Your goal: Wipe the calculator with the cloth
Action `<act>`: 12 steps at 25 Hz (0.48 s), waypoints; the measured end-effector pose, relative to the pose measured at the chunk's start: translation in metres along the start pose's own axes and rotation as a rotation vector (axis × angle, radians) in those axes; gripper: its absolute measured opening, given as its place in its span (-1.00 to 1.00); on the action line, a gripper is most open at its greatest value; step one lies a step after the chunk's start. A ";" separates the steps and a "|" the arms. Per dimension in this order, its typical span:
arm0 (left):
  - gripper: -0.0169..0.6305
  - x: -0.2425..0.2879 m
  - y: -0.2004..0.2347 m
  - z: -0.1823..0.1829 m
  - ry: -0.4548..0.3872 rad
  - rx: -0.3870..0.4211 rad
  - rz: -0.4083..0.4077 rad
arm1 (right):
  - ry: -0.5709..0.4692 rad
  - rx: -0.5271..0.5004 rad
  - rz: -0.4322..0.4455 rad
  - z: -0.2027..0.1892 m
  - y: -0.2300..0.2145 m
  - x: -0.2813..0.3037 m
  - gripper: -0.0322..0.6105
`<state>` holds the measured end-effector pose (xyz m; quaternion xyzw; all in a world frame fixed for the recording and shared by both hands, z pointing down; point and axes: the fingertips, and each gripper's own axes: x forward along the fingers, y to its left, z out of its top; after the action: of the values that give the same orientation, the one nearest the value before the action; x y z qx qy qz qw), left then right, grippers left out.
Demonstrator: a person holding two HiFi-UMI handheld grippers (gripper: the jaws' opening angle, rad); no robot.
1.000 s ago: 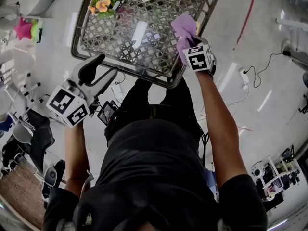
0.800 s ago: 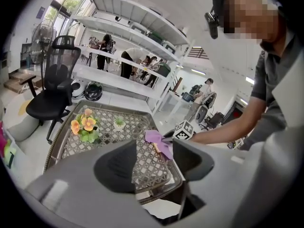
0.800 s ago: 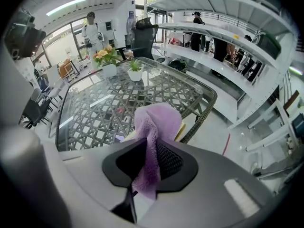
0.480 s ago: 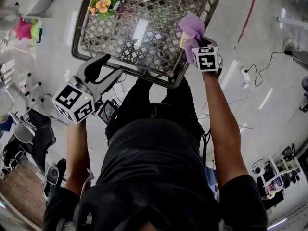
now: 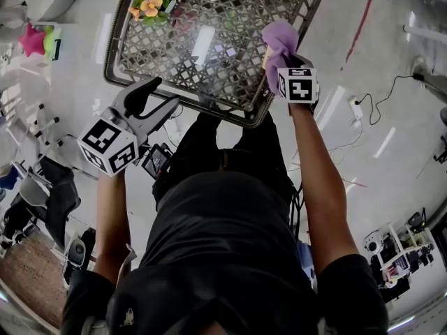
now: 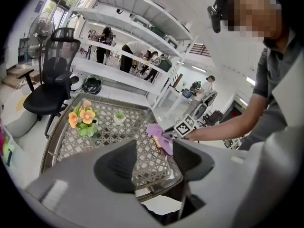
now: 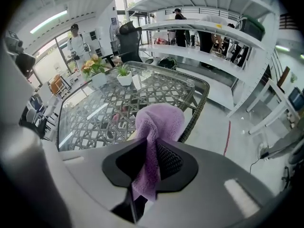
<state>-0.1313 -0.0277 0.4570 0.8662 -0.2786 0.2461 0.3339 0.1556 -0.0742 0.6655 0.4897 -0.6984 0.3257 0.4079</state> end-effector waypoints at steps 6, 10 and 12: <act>-0.07 0.004 -0.002 -0.006 0.014 0.013 -0.004 | -0.002 0.003 0.046 0.000 0.018 0.005 -0.72; -0.07 0.005 -0.004 -0.011 0.032 0.034 -0.005 | -0.004 0.007 0.076 0.001 0.029 0.006 -0.72; -0.07 0.005 -0.005 -0.012 0.036 0.031 -0.009 | -0.003 0.003 0.094 0.001 0.035 0.006 -0.72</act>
<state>-0.1271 -0.0176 0.4661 0.8680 -0.2649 0.2642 0.3265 0.1208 -0.0662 0.6684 0.4574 -0.7209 0.3446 0.3904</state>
